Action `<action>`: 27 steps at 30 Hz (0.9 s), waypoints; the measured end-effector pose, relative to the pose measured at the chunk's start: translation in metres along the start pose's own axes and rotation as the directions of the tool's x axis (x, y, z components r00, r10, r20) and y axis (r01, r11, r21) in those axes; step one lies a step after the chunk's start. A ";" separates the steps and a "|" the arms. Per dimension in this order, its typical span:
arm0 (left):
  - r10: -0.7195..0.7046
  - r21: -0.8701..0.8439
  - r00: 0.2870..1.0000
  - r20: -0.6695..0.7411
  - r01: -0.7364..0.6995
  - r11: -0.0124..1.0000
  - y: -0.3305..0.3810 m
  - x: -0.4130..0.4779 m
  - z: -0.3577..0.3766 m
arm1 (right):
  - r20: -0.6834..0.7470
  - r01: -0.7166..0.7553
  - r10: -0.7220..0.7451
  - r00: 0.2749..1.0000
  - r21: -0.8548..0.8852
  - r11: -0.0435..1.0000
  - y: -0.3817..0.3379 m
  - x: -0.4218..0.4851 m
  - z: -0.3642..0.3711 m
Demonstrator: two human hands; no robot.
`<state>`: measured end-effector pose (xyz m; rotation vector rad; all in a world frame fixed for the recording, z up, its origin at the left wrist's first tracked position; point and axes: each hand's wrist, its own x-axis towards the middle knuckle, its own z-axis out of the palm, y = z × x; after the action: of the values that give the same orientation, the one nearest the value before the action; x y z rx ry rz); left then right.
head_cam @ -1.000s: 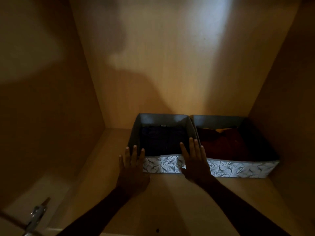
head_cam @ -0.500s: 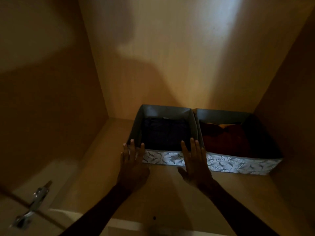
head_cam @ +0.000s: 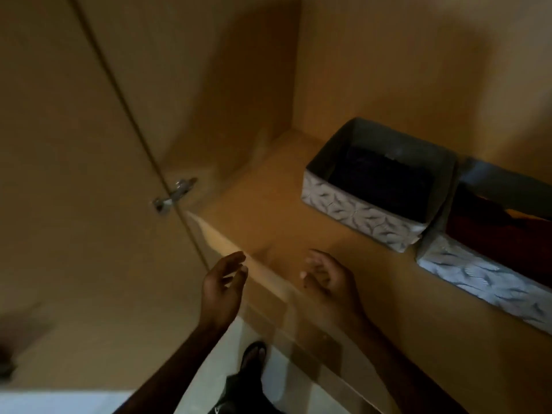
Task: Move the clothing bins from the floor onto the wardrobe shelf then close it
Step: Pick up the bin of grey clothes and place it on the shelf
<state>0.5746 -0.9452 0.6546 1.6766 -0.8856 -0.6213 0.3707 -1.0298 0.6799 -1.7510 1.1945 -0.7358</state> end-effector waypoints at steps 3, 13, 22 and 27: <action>-0.116 0.009 0.981 -0.155 0.119 0.993 -0.026 -0.056 -0.039 | 0.153 0.022 -0.032 0.988 0.072 0.997 -0.010 -0.013 0.031; -0.423 -0.211 0.637 -0.644 0.384 0.899 -0.084 -0.267 -0.159 | 0.697 0.131 -0.126 0.706 0.046 0.990 -0.048 -0.106 0.177; -0.512 -0.430 0.180 -0.840 0.354 0.830 -0.109 -0.452 -0.238 | 0.947 0.332 -0.177 0.270 0.082 0.940 -0.098 -0.261 0.317; -0.514 -0.487 -0.027 -0.857 0.364 0.793 -0.122 -0.562 -0.281 | 0.976 0.424 -0.202 0.082 0.149 0.893 -0.126 -0.369 0.378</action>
<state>0.4936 -0.3133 0.5947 1.7453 0.7680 0.1853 0.6034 -0.5417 0.6235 -2.0395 -0.1297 0.4459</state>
